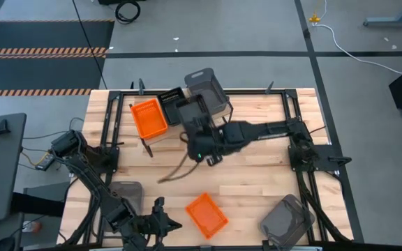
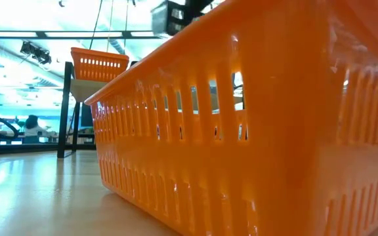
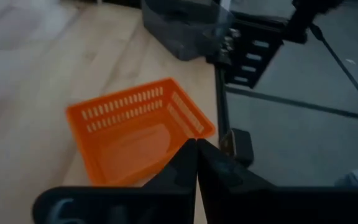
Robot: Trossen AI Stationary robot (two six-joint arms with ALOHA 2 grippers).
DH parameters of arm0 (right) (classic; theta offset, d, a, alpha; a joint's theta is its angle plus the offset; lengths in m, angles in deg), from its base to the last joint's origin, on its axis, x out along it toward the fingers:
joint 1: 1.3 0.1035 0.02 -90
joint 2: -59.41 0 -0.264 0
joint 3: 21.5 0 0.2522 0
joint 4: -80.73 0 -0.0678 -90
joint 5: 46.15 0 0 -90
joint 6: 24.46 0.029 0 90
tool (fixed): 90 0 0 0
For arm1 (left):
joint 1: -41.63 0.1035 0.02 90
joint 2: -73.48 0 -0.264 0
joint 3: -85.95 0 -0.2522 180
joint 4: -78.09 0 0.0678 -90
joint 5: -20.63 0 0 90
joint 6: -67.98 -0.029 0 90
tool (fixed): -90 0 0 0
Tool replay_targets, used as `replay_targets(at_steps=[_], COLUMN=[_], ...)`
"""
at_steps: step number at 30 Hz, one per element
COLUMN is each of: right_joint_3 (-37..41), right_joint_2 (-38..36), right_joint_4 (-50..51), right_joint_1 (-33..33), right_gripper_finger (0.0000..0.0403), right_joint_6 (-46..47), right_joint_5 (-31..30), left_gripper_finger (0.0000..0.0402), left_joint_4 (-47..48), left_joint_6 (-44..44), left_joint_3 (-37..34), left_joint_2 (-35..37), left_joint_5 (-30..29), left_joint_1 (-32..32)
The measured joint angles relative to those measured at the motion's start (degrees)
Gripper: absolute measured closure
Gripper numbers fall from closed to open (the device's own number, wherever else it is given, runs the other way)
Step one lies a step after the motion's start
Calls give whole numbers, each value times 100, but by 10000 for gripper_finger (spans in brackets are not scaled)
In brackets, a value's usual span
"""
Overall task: Stack baskets on shelf by color
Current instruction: Stack the black bin on top of the black bin on the shelf
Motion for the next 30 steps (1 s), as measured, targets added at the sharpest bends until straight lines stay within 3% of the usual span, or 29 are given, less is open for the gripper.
replay_targets(at_steps=[5,10,25,30], right_joint_3=[0,0,-2,269], right_joint_2=[0,0,54,62], right_joint_4=[-1497,-2388,-2415,-2480], right_joint_1=[-397,-788,-1695,-1767], right_gripper_finger=[394,394,394,394], right_joint_6=[-1144,-1575,-1805,-1715], right_joint_5=[267,866,2801,2809], left_gripper_finger=[389,386,384,388], left_joint_4=[25,33,66,73], left_joint_6=[43,73,353,360], left_joint_3=[0,0,-2,-2], left_joint_2=[0,0,0,0], left_joint_5=[-291,-350,-505,-505], left_joint_1=[-32,-35,-120,-129])
